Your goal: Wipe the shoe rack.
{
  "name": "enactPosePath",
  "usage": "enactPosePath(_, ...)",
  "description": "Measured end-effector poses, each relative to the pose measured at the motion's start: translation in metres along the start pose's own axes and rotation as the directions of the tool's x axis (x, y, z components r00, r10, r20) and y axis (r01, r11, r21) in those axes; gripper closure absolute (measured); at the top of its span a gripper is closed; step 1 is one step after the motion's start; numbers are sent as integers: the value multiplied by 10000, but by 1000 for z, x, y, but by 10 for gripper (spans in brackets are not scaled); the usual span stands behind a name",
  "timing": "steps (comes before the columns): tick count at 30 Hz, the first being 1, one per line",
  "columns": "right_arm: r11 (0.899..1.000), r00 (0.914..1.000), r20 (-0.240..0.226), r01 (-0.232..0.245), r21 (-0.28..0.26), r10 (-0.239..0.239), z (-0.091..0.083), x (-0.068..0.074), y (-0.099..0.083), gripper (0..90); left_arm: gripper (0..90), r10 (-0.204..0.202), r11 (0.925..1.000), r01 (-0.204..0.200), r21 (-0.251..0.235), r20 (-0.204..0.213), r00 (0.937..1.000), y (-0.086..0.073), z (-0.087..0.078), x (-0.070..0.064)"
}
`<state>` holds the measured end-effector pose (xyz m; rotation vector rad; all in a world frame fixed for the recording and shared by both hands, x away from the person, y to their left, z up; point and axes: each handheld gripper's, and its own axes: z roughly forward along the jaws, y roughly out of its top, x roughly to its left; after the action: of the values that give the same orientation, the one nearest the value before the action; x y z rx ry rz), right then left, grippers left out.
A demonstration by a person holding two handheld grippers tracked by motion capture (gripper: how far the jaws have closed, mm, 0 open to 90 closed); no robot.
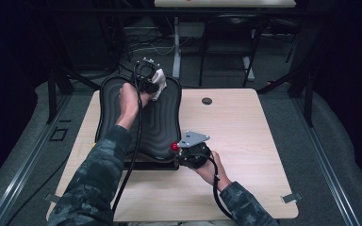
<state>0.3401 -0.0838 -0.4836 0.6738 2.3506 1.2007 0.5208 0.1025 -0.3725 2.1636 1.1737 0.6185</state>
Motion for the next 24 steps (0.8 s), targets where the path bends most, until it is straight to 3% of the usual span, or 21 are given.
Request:
enactPosePath(5,10000,10000,-31,2,-18,-2,0,0,0,600,807,-112,9999,112,14,181,9998,-1,0,2)
enactPosePath(9,10000,10000,7,13,-16,-13,0,0,0,600,808,60,10000,-61,61,233,9997,-4,-1,-1)
enactPosePath(14,10000,10000,5,-15,-14,15,0,0,0,600,810,91,10000,-91,16,445,9990,-14,-2,-6)
enactPosePath(18,10000,10000,13,-20,-11,20,0,0,0,600,810,236,9997,-235,-38,305,9993,-23,-5,-11)
enactPosePath(24,10000,10000,30,-14,-1,14,0,0,0,600,810,354,9993,-347,-153,426,9985,-38,-8,-19)
